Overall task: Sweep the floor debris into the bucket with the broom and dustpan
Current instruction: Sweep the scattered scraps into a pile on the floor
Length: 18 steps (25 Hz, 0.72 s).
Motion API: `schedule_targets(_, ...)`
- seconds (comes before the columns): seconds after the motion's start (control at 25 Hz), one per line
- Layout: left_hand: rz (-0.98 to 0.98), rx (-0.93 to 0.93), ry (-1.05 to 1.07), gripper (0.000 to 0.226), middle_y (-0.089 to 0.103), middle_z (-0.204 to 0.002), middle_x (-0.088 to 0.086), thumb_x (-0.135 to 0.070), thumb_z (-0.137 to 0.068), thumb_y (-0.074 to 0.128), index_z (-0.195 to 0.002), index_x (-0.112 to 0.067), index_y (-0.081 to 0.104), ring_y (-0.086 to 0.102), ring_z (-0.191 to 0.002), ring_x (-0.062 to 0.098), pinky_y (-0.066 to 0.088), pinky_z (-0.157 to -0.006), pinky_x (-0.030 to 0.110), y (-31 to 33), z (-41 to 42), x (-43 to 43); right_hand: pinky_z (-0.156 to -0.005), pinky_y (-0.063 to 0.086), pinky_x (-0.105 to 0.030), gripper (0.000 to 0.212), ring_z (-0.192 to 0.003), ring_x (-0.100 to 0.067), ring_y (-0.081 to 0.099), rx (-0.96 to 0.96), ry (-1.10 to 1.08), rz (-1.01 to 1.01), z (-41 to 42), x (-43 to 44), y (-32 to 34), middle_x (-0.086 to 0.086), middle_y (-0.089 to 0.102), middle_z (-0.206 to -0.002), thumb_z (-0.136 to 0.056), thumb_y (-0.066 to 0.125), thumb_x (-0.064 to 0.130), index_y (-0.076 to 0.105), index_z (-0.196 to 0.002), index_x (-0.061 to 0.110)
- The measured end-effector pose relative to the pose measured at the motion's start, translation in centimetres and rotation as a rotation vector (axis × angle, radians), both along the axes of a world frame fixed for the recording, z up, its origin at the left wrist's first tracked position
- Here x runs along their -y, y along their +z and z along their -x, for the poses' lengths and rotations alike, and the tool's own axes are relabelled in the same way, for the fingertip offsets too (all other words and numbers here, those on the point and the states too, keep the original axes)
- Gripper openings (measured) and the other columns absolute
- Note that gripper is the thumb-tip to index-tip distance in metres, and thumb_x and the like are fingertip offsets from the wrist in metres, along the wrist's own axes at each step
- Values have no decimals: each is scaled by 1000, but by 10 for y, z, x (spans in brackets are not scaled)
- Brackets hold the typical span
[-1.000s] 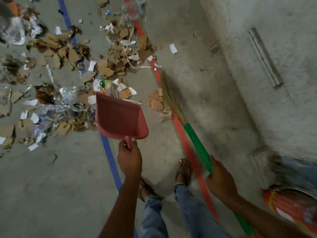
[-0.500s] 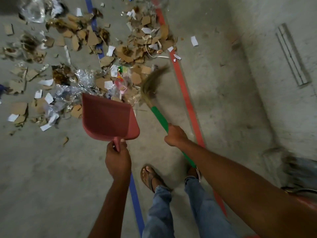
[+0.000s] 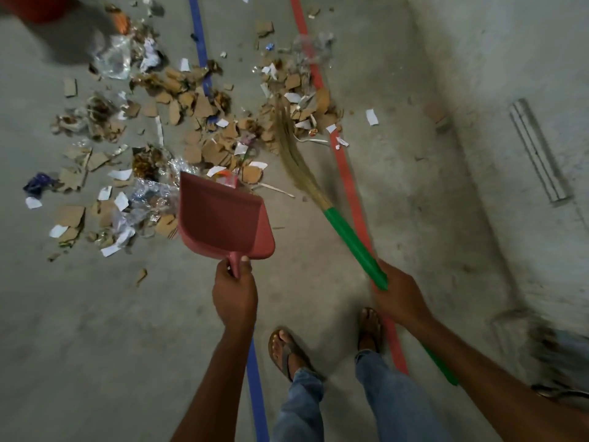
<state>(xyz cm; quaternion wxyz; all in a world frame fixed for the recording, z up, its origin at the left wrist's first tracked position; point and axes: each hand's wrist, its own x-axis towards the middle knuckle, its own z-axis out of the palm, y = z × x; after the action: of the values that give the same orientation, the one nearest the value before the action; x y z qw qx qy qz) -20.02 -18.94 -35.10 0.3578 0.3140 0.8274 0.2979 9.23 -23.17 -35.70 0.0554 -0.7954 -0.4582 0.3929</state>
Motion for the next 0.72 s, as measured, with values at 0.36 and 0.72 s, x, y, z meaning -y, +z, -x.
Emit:
schedule_targets(0.36, 56, 62, -257, 45, 72, -84, 0, -66, -84, 47, -91, -24, 63, 69, -79, 33, 57, -78, 50, -25, -179, -78, -94, 53, -34, 80, -113, -30, 64, 49, -173, 79, -197, -31, -42, -10, 65, -133, -75, 63, 0, 47, -151, 20)
schedule_targets(0.72, 52, 56, -305, 26, 68, -77, 1, -43, -99, 58, -89, -20, 64, 67, -75, 26, 51, -70, 39, -52, -319, -155, -97, 50, -40, 61, -125, -38, 57, 320, -236, 353, -377, -197, -106, -21, 56, -140, -91, 63, 22, 44, -146, 4)
